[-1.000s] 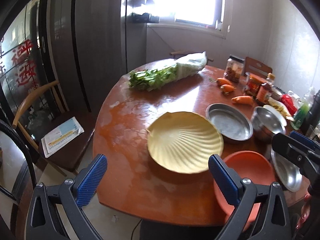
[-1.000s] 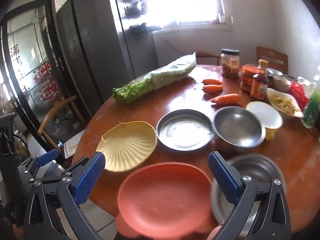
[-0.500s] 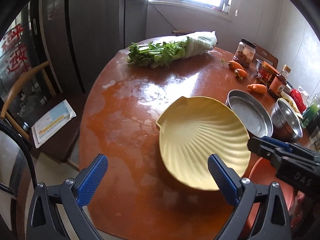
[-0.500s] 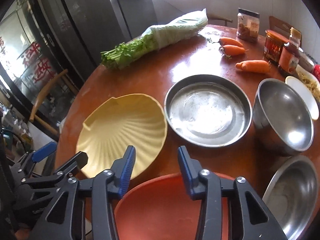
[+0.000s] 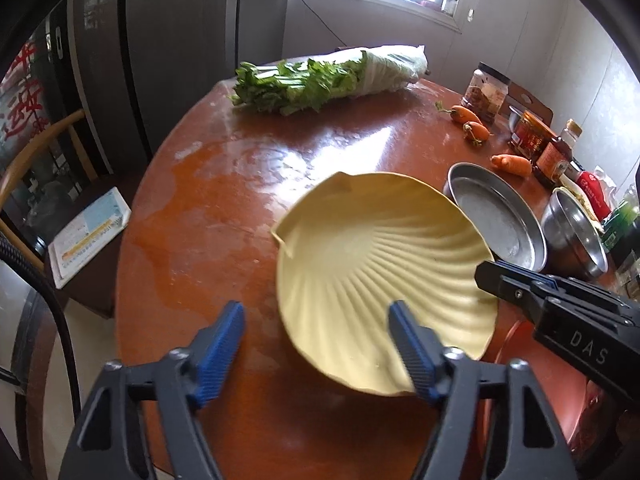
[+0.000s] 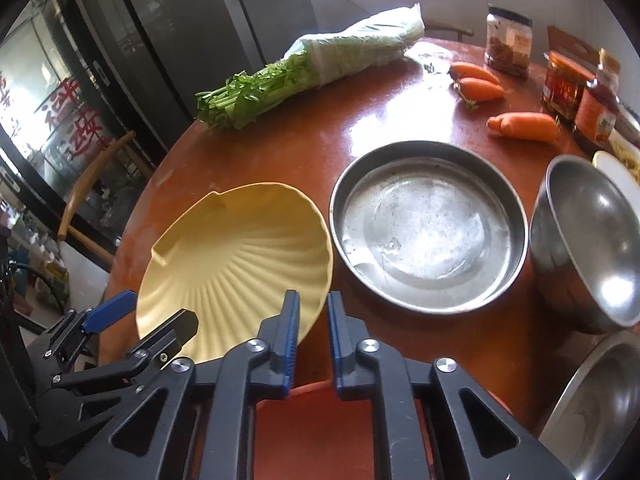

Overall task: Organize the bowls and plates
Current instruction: 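Reach the left gripper to the yellow shell plate and grasp its rim, then slide the yellow shell plate with the left gripper and release it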

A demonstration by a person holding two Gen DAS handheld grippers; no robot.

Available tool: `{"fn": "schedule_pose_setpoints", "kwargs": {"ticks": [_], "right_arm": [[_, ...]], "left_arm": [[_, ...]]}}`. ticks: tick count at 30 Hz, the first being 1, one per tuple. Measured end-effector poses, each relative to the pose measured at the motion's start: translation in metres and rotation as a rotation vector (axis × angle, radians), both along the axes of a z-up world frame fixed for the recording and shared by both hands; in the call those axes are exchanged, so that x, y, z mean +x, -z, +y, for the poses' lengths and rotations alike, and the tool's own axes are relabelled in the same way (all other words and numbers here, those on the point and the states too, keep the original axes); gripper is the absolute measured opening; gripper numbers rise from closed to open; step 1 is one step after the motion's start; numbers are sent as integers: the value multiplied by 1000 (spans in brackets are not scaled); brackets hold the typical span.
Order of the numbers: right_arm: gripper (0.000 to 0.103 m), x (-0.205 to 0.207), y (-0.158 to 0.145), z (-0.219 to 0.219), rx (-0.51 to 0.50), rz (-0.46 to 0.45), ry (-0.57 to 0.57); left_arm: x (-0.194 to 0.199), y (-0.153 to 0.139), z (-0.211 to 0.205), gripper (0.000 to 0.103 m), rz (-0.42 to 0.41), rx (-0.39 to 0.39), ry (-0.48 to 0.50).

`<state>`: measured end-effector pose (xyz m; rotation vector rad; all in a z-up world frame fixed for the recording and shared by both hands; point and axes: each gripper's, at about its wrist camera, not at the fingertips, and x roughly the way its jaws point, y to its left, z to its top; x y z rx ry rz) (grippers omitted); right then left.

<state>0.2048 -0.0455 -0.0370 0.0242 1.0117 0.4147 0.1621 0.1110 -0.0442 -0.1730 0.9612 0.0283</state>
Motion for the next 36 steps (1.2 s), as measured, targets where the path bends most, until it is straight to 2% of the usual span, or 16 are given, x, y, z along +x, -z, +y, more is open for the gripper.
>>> {"fn": "schedule_pose_setpoints", "kwargs": {"ticks": [4,16,19,25,36], "right_arm": [[12,-4,-2,5,11,-14,-31],[12,-23,-20,38,20,-63,-121],[12,-28,-15,50,18,-56,-147],[12,-25,-1,58,2,-23,-145],[13,-19,1,62,-11,-25,-146]], "left_arm": [[1,0,-4,60,-7,-11,19],[-26,-15,24,60,-21,23,-27],[-32,-13,33,60,-23,55,-54],[-32,-6,39,60,-12,53,-64],[-23,-2,36,60,-12,80,-74]]}}
